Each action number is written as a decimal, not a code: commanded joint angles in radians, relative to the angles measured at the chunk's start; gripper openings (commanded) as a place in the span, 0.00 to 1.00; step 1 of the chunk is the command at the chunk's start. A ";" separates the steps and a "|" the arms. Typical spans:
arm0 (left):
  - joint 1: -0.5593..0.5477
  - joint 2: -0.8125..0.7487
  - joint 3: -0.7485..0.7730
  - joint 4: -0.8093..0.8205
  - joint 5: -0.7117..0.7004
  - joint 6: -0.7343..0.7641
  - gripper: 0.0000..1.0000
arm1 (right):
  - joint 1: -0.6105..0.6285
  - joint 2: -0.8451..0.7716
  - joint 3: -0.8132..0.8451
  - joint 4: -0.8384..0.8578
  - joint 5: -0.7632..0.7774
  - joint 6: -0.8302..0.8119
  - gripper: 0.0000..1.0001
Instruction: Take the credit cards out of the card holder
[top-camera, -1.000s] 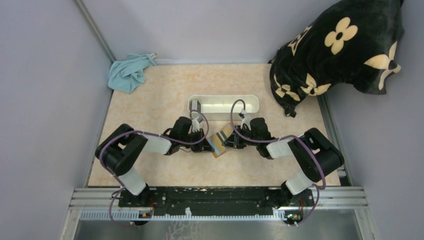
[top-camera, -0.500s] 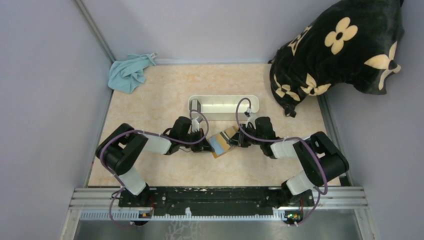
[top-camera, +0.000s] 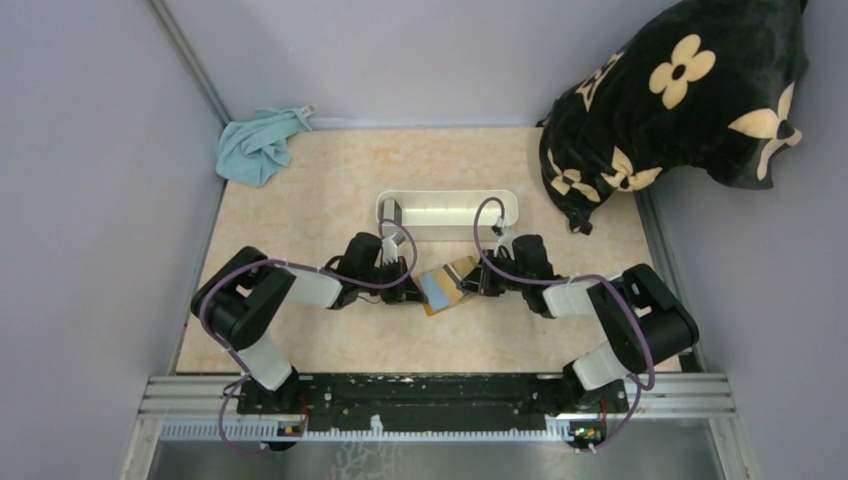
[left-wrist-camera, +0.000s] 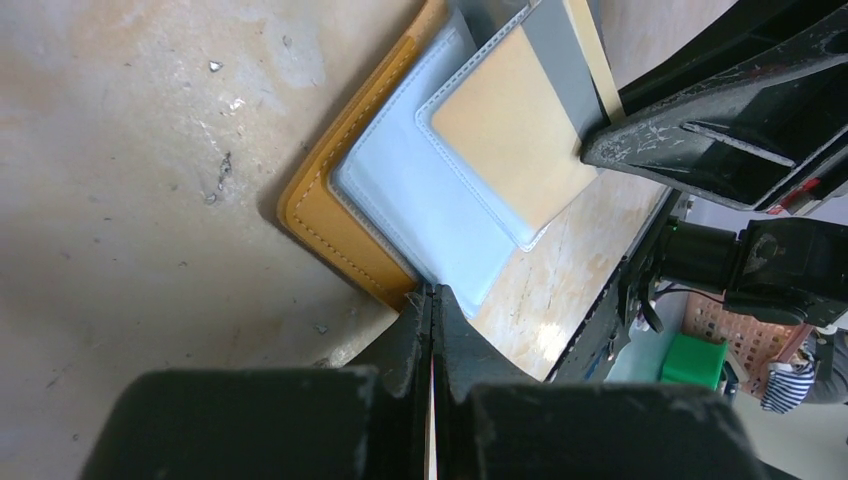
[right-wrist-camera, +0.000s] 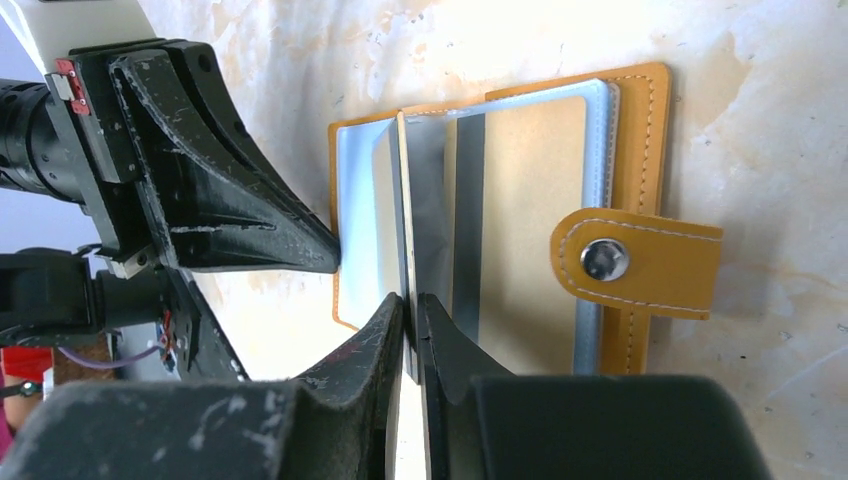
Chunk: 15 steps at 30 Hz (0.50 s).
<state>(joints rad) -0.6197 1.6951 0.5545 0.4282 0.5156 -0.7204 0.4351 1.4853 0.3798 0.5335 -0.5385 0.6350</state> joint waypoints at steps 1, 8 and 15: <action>0.030 0.037 -0.053 -0.158 -0.131 0.083 0.00 | -0.027 -0.043 -0.011 0.026 0.023 -0.026 0.15; 0.036 0.033 -0.051 -0.163 -0.131 0.090 0.00 | -0.033 -0.041 -0.023 0.040 0.011 -0.022 0.25; 0.039 0.030 -0.036 -0.187 -0.139 0.106 0.00 | -0.034 -0.009 -0.034 0.118 -0.038 0.016 0.24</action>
<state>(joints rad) -0.6041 1.6894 0.5510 0.4232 0.5194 -0.7044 0.4091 1.4727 0.3618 0.5514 -0.5346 0.6338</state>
